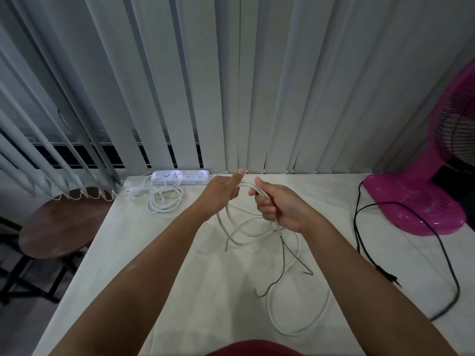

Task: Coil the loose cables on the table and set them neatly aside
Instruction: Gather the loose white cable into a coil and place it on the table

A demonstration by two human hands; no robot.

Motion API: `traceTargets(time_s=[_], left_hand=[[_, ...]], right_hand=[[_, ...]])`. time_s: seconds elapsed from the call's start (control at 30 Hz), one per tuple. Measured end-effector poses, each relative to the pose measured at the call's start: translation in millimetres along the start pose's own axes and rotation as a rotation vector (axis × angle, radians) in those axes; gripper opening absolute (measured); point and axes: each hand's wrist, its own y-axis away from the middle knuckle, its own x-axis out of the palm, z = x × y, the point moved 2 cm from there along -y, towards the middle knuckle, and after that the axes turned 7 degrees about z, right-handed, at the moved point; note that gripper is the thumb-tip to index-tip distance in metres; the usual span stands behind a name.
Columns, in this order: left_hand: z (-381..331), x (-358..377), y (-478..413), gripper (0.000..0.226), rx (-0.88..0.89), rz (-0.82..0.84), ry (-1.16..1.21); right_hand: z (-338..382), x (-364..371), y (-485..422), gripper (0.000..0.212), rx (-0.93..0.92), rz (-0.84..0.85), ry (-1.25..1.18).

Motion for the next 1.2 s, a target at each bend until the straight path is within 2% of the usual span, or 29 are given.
traceTargets(time_s=[0.07, 0.13, 0.27, 0.4, 0.7, 0.77, 0.83, 0.93, 1.0, 1.1, 1.2], left_hand=[[-1, -3, -3, 0.06, -0.026, -0.077, 0.122], [0, -5, -4, 0.059, -0.036, -0.089, 0.173], [5, -5, -4, 0.056, -0.074, 0.034, 0.128], [5, -11, -7, 0.034, -0.077, 0.175, 0.191], [6, -2, -10, 0.031, -0.014, 0.212, 0.178], [6, 3, -10, 0.034, -0.024, 0.221, 0.217], [5, 11, -10, 0.052, -0.065, 0.22, 0.238], [1, 24, -14, 0.068, -0.053, 0.077, 0.315], [2, 31, -16, 0.07, -0.039, -0.023, 0.367], [20, 44, -16, 0.074, -0.038, -0.068, 0.248], [44, 60, -15, 0.075, -0.03, -0.13, 0.127]], right_hand=[[-6, 0, 2, 0.036, 0.033, 0.077, -0.216], [-14, 1, 6, 0.037, 0.067, 0.147, -0.328], [-19, -1, 11, 0.037, 0.089, 0.17, -0.269], [-18, -9, 15, 0.035, 0.158, 0.164, -0.133], [-24, -11, 15, 0.026, 0.21, 0.269, -0.165], [-19, -11, 15, 0.026, 0.185, 0.236, -0.187], [-10, -12, 16, 0.025, 0.111, 0.175, -0.247], [13, -14, 19, 0.023, -0.062, 0.163, -0.426], [31, -18, 26, 0.019, -0.167, 0.24, -0.567], [61, -25, 43, 0.019, -0.244, 0.499, -0.874], [81, -29, 57, 0.022, -0.276, 0.561, -0.896]])
